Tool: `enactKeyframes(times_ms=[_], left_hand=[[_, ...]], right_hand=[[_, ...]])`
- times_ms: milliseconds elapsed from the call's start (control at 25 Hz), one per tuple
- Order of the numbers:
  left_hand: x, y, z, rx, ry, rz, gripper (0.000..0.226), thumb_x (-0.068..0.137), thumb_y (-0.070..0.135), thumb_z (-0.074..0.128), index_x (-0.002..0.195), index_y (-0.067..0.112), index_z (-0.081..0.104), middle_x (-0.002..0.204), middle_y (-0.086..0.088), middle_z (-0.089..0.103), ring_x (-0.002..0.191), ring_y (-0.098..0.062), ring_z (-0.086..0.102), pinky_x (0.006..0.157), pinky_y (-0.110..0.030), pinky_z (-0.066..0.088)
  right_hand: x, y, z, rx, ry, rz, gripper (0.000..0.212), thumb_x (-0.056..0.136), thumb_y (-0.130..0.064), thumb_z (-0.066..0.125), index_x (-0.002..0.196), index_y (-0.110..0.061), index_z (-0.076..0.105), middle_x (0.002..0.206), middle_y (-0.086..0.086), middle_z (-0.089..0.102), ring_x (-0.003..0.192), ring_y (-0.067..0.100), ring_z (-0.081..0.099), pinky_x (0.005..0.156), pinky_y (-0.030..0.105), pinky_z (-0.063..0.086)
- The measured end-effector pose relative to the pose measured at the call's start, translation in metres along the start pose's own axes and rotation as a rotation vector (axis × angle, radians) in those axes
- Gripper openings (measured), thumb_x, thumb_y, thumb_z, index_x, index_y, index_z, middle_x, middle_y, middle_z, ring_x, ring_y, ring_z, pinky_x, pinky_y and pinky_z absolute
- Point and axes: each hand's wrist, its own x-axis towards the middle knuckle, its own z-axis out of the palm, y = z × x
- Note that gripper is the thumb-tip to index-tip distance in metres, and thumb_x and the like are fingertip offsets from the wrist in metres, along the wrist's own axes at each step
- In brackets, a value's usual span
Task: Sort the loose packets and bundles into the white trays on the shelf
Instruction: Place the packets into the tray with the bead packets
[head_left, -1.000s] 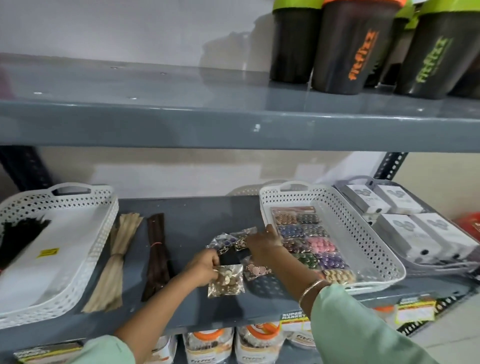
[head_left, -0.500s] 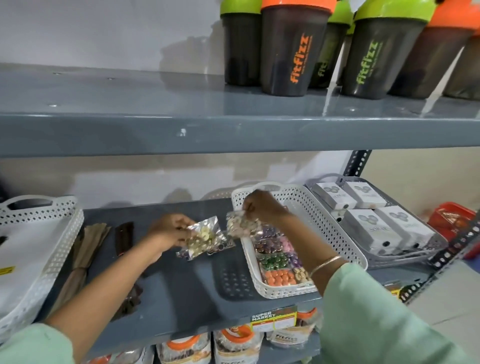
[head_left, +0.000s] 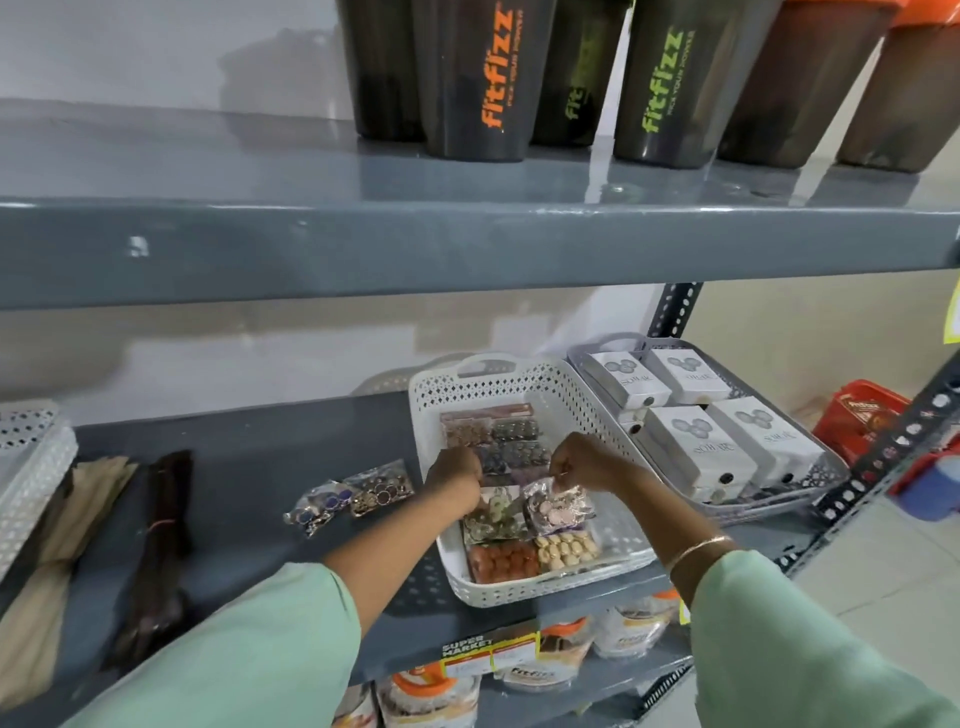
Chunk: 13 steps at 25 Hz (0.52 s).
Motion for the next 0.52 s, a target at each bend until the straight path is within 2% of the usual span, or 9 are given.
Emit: enactKeyframes(times_ms=[40,120,200,280,400,520], left_hand=[[0.002,-0.001,0.003,0.045,0.024,0.008,0.029,0.089,-0.009,0.047,0.115,-0.005,0.057,0.124,-0.017,0.06,0.095,-0.021,0.061,0.059,-0.021,0.05],[0.002,-0.004,0.007,0.105,0.055,0.029,0.035,0.088,-0.012,0.045,0.122,-0.007,0.05,0.123,-0.02,0.06,0.102,-0.026,0.064,0.082,-0.032,0.056],[-0.005,-0.002,0.002,0.087,0.057,0.058,0.027,0.087,-0.012,0.044,0.111,-0.004,0.055,0.12,-0.019,0.062,0.098,-0.025,0.065,0.093,-0.037,0.051],[-0.013,-0.003,-0.016,-0.039,0.119,0.121,0.015,0.088,-0.007,0.049,0.091,0.0,0.061,0.117,-0.017,0.063,0.088,-0.022,0.064,0.093,-0.037,0.05],[-0.023,-0.034,-0.065,-0.168,0.294,0.187,0.017,0.086,-0.001,0.058,0.101,-0.004,0.064,0.11,-0.02,0.066,0.1,-0.031,0.065,0.085,-0.038,0.054],[-0.015,-0.089,-0.101,-0.104,0.306,0.103,0.007,0.082,0.004,0.065,0.086,-0.002,0.067,0.102,-0.022,0.067,0.104,-0.033,0.063,0.089,-0.039,0.05]], right_hand=[[0.002,0.001,0.004,0.002,0.002,0.026,0.025,0.08,-0.008,0.068,0.103,0.003,0.066,0.111,0.019,0.069,0.094,0.021,0.061,0.07,0.021,0.044],[0.003,0.002,0.009,0.005,-0.013,0.055,0.026,0.082,-0.007,0.065,0.106,0.004,0.064,0.113,0.019,0.067,0.098,0.021,0.063,0.072,0.016,0.048],[0.004,-0.001,0.004,-0.024,0.06,0.041,0.024,0.082,-0.009,0.066,0.103,0.002,0.066,0.109,0.018,0.069,0.098,0.022,0.066,0.077,0.02,0.047],[0.006,-0.016,-0.009,-0.014,0.191,-0.009,0.018,0.082,-0.007,0.065,0.098,0.001,0.067,0.104,0.017,0.071,0.094,0.024,0.068,0.081,0.025,0.05],[0.013,-0.075,-0.027,0.088,0.313,-0.167,0.019,0.08,0.002,0.063,0.097,0.002,0.069,0.103,0.018,0.072,0.093,0.027,0.068,0.088,0.029,0.053],[0.028,-0.139,-0.02,0.112,0.243,-0.342,0.021,0.077,0.007,0.059,0.095,0.006,0.07,0.106,0.021,0.07,0.1,0.029,0.065,0.092,0.028,0.05]])
